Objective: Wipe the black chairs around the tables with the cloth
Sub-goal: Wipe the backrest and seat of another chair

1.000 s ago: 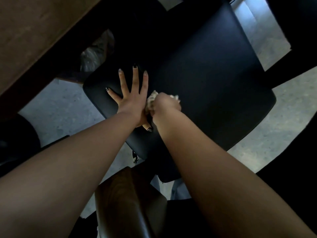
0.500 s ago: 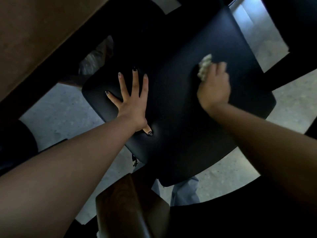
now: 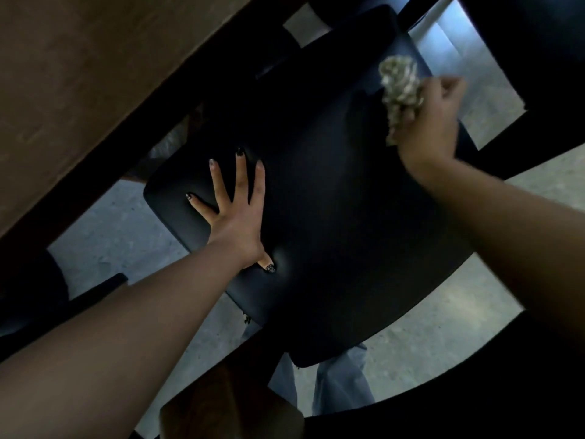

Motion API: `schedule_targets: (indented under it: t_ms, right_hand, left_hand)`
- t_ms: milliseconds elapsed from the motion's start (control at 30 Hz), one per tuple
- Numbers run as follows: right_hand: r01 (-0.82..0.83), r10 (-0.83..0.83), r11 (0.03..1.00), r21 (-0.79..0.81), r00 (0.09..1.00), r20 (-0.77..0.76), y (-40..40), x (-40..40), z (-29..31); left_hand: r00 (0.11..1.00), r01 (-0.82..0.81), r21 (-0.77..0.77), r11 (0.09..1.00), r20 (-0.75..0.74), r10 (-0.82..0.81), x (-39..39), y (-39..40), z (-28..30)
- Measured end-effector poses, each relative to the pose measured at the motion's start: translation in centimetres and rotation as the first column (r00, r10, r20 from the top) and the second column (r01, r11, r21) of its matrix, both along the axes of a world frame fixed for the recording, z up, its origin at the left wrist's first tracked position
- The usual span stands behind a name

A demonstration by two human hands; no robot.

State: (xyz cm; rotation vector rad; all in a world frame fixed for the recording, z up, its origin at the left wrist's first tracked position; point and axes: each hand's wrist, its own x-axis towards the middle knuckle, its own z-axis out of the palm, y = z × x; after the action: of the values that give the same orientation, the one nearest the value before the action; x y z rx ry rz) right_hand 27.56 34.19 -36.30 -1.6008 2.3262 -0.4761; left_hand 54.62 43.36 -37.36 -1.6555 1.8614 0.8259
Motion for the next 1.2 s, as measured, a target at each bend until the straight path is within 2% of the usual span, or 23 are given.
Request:
schedule_targets:
  t_ms: [100,167,267,367,433,533,600,633,700,767,833,933,1000,1067,1100,1133,1200]
  right_hand:
    - [0.031,-0.025,0.998,0.061,0.994,-0.102,-3.2,-1.0,-1.3]
    - [0.022,-0.022,1.000,0.011,0.999,-0.038,-2.4,2.2,-1.5]
    - [-0.146,0.146,0.989,0.002,0.988,0.058,1.4,7.3,-1.8]
    - [-0.294,0.291,0.956,-0.001,0.944,0.155,4.0,9.1,-1.1]
    - [-0.255,0.275,0.958,-0.129,0.946,0.173,3.4,7.9,0.5]
    - [-0.050,0.074,0.974,-0.221,0.992,0.101,-0.5,3.1,2.4]
    - [0.071,-0.058,0.988,-0.134,0.993,0.105,-3.7,-0.1,2.6]
    - [0.111,-0.107,0.993,-0.042,0.990,0.093,-4.9,-1.2,2.1]
    - [0.121,-0.118,0.981,0.152,0.993,-0.029,-5.6,-1.4,0.2]
    - [0.100,-0.080,0.973,0.209,0.992,-0.101,-4.7,0.2,-1.2]
    - [0.034,-0.015,0.985,0.168,0.993,-0.115,-2.9,2.5,-1.9]
    - [-0.266,0.275,0.951,0.158,0.961,-0.036,2.9,6.6,-1.6]
    - [-0.482,0.482,0.866,0.135,0.875,0.036,7.7,8.5,-1.1]
    - [-0.681,0.680,0.699,0.218,0.727,0.092,11.4,9.1,-0.2]
    - [-0.730,0.719,0.644,0.229,0.680,0.145,12.2,8.8,0.1]
    - [-0.731,0.705,0.653,0.197,0.682,0.193,12.2,8.2,0.5]
    - [-0.599,0.567,0.792,0.116,0.793,0.223,10.1,6.7,1.1]
  left_hand:
    - [1.000,0.000,0.000,1.000,0.001,0.000,0.1,0.1,-0.4]
    - [1.000,-0.014,0.007,1.000,-0.002,0.014,0.0,-0.1,-0.2]
    - [1.000,-0.009,0.018,1.000,0.006,0.009,-0.1,-0.1,-0.1]
    - [1.000,-0.011,0.029,1.000,0.006,0.011,-0.2,-0.2,0.2]
    - [1.000,-0.013,0.036,0.999,0.000,0.013,-0.2,-0.2,0.3]
    - [1.000,-0.015,0.036,0.999,0.002,0.014,-0.2,-0.1,0.3]
    - [1.000,-0.011,0.033,0.999,0.001,0.011,-0.2,-0.1,0.3]
    - [1.000,-0.012,0.032,0.999,-0.001,0.012,-0.2,-0.2,0.3]
    - [1.000,-0.013,0.034,0.999,0.004,0.013,-0.2,-0.2,0.4]
    - [1.000,-0.008,0.036,0.999,0.018,0.008,-0.2,-0.2,0.4]
    - [1.000,-0.003,0.040,0.999,0.024,0.003,-0.2,-0.2,0.4]
    - [1.000,-0.002,0.041,0.999,0.024,0.001,-0.3,-0.2,0.6]
    - [1.000,-0.002,0.044,0.999,0.020,0.001,-0.3,-0.2,0.6]
    - [1.000,-0.010,0.046,0.999,0.010,0.010,-0.3,-0.2,0.6]
    - [1.000,-0.013,0.046,0.999,0.009,0.012,-0.3,-0.1,0.6]
    - [1.000,-0.015,0.046,0.999,0.013,0.014,-0.3,-0.1,0.6]
    - [1.000,-0.016,0.041,0.999,0.019,0.015,-0.3,-0.1,0.6]
